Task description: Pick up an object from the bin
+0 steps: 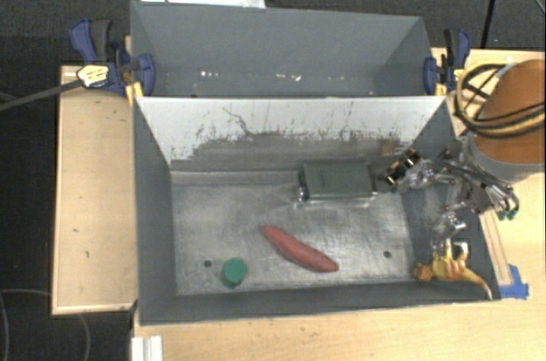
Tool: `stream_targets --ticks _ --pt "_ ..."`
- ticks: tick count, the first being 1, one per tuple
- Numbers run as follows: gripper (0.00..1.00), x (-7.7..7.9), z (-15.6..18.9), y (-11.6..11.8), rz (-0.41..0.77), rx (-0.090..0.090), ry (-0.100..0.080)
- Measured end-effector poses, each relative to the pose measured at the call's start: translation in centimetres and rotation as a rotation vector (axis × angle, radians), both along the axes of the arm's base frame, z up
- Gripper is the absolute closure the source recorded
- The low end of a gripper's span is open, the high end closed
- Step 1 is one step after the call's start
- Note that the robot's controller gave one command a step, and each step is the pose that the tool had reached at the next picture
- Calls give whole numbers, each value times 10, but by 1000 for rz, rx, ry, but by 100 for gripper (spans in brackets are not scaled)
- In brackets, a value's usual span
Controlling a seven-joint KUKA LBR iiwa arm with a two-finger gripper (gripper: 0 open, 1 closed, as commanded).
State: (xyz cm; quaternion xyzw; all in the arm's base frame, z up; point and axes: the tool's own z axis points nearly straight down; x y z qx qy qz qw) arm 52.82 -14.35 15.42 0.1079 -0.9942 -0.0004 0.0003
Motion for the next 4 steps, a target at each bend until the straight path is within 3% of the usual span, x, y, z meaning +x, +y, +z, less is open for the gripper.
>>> stream_targets --ticks 1,2,3,4 --pt "0 -19 -32 8 165 -2 -5" --pt "0 -30 -41 4 271 6 -1" --pt "0 -39 -42 38 434 -1 -2" --pt "0 -43 -77 71 515 -1 -8"
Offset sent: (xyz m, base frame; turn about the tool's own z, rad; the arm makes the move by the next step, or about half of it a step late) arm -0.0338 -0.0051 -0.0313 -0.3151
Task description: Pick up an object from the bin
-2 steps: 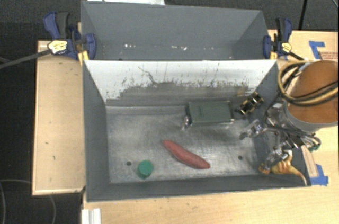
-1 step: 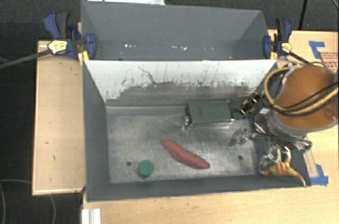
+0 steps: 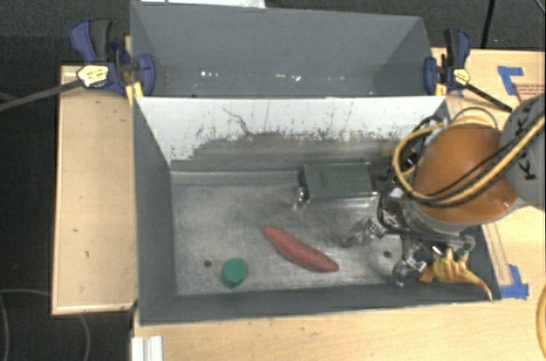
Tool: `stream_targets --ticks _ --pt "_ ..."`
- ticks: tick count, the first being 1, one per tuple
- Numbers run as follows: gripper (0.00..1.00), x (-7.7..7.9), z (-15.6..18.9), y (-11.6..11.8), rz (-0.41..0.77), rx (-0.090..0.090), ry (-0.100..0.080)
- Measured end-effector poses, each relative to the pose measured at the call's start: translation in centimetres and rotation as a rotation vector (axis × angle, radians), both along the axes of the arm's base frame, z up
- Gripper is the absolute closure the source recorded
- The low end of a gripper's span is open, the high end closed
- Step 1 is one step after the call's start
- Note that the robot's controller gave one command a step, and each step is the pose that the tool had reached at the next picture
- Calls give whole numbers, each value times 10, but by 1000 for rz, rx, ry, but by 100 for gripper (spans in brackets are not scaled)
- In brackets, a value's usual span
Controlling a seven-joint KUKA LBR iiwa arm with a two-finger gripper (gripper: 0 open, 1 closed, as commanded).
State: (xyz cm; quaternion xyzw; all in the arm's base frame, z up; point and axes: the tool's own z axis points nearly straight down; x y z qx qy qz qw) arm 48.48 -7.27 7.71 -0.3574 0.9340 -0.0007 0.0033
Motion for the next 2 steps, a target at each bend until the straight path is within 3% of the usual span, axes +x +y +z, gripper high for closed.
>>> stream_targets --ticks 1,2 --pt "0 -1 3 16 92 -1 0" --pt "0 14 5 48 265 -2 3"
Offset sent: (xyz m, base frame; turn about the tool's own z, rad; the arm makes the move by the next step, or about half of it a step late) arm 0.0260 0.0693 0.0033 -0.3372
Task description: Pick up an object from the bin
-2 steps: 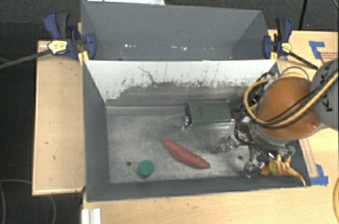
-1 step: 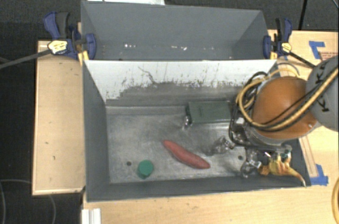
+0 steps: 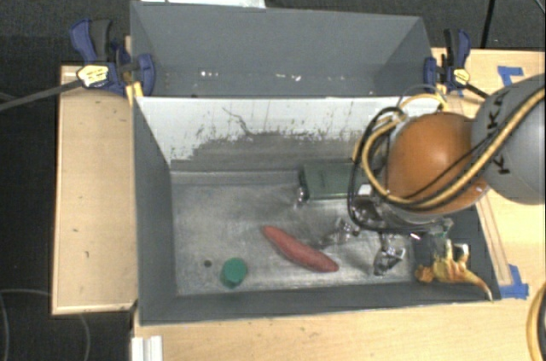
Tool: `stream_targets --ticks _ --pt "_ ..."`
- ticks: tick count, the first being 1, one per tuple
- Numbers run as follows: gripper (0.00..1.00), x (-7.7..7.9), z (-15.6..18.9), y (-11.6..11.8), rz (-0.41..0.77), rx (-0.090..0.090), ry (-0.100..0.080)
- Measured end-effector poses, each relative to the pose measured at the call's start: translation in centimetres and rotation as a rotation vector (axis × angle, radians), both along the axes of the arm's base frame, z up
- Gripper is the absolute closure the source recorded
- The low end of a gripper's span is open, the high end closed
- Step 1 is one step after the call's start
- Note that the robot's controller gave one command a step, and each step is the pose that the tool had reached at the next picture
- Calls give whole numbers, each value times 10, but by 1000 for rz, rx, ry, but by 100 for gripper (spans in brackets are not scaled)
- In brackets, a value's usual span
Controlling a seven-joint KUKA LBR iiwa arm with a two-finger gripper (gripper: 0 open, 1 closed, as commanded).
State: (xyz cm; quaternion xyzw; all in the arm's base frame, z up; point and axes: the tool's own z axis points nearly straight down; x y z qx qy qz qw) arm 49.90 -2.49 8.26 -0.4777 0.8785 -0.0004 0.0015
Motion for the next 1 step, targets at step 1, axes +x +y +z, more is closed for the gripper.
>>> stream_targets --ticks 1 --pt "0 6 -4 21 -8 2 1"
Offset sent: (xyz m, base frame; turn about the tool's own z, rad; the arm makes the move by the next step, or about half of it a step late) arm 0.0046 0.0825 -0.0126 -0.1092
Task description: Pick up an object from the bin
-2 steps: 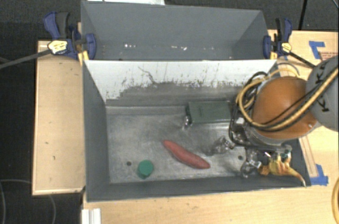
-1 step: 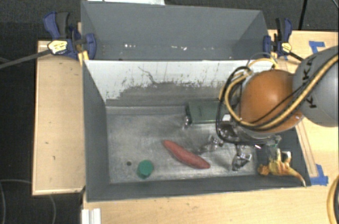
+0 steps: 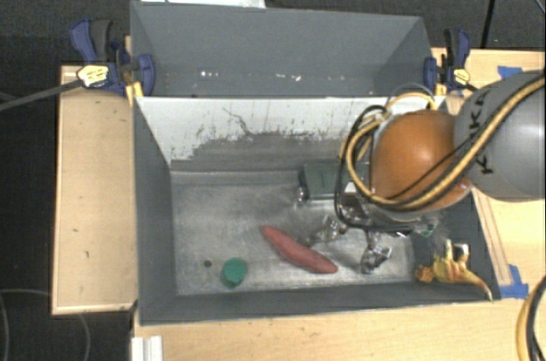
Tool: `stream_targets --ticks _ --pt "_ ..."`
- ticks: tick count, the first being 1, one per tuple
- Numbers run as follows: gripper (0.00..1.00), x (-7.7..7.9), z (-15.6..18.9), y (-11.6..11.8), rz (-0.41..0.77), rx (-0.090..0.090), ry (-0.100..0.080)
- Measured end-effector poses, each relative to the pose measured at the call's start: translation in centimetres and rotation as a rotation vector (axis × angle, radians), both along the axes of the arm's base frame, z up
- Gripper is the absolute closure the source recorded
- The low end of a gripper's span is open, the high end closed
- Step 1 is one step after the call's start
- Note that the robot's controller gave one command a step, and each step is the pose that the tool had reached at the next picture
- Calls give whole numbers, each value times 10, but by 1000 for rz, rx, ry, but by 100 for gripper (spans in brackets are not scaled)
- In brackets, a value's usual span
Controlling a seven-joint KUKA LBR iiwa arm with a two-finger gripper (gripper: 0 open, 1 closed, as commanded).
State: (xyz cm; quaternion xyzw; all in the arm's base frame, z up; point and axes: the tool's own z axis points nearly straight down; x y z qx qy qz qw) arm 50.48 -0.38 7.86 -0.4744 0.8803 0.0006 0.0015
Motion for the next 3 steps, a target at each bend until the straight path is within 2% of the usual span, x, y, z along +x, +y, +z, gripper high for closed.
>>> stream_targets --ticks 1,2,3 --pt "0 -1 -4 27 -91 -1 2" --pt "0 -11 -6 52 220 -2 -1" --pt "100 -25 -6 63 377 -1 -10"
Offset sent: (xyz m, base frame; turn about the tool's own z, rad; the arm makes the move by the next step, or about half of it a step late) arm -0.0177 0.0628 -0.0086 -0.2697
